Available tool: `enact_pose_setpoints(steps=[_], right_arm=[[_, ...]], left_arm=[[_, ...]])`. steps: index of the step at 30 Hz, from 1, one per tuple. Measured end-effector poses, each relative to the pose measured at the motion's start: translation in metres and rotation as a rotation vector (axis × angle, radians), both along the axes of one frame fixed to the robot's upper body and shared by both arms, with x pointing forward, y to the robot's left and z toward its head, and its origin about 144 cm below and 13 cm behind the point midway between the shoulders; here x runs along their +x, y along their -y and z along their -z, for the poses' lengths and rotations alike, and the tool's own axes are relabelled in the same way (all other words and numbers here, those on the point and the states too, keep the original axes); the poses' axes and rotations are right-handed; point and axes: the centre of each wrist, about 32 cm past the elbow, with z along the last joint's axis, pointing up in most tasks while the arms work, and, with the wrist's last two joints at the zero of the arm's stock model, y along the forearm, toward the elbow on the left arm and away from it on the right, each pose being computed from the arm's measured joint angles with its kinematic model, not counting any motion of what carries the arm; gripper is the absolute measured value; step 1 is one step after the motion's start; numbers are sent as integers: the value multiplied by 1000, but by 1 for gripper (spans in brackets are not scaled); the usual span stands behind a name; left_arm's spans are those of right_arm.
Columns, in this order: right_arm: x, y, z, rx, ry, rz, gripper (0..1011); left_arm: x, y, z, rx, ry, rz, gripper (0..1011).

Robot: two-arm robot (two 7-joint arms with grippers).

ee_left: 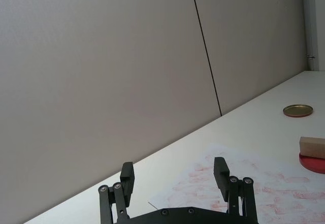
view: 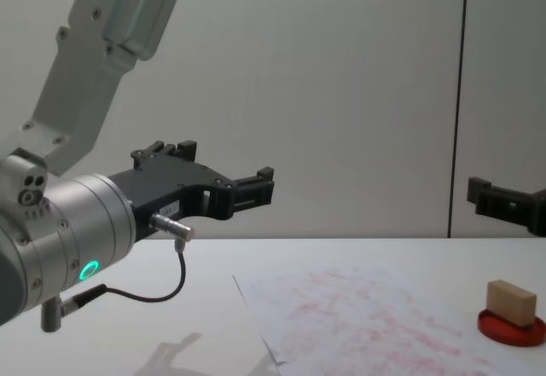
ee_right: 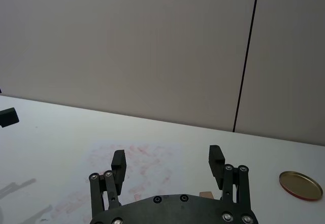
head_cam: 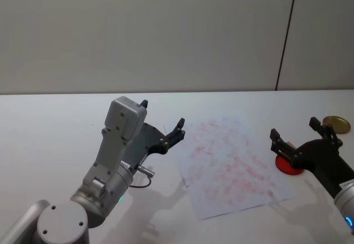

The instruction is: Use the one hand to pick up the stamp and affix it onto the A4 paper.

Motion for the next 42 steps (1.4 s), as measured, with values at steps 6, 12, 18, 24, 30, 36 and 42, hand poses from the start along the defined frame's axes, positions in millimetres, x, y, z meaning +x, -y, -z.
enact_pose_setpoints(steps=[6,12,18,24,30,36,42], right_arm=[[0,0,0,0,1,0,1001],[0,0,0,0,0,0,1001],[0,0,0,0,0,0,1001],[0,1,0,3,-3,2,1001],[5,9,3,13,-28,6,1001],[13,21,8,21,-68,8,1001],[22,33,16,21,-112,3,1001]], left_arm=[[0,0,0,0,0,0,993],[0,0,0,0,0,0,993],[0,0,0,0,0,0,993],[0,0,0,0,0,0,993],[0,0,0,0,0,0,993],[0,0,0,0,0,0,993],[0,0,0,0,0,0,993]])
